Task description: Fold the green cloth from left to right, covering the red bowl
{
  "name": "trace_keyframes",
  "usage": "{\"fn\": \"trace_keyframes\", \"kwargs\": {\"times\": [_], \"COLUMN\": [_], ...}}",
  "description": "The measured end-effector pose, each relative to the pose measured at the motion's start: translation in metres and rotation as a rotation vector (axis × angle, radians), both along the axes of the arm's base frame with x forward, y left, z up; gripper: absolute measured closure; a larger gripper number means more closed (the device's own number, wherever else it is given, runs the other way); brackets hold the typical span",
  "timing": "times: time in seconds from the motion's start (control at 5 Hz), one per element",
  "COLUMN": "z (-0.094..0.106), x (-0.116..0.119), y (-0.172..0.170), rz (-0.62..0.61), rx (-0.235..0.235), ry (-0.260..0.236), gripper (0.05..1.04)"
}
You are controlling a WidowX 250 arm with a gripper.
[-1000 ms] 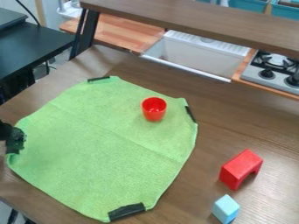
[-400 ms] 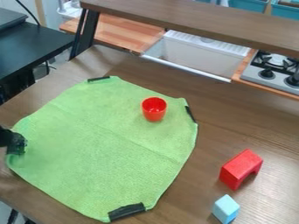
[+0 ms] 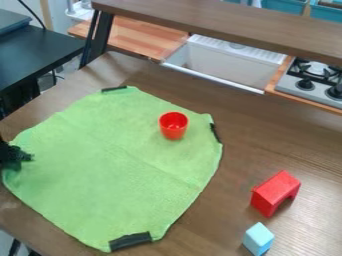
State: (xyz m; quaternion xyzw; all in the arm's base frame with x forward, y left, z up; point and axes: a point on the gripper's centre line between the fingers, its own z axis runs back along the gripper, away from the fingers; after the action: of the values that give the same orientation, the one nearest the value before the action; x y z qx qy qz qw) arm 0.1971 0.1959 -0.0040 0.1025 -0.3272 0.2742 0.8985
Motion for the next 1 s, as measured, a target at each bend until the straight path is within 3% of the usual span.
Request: {"fn": "trace_keyframes", "kwargs": {"times": [0.2,0.4,0.6,0.8,1.0], "z": [0.0,0.011,0.047,0.068,0.078], "x": [0.002,0.004,0.012,0.026,0.045], "y": [-0.001,-0.009,-0.016,-0.036,-0.059], "rz": [-0.028,-0.023,0.015,0.007,0.001], "rx": [-0.007,-0.065,-0.14,-0.211,-0.246], "ry": [0.008,-0.014,-0.092,-0.117,-0.103], "gripper": [0.919,1.015,1.03,1.032,1.032]}}
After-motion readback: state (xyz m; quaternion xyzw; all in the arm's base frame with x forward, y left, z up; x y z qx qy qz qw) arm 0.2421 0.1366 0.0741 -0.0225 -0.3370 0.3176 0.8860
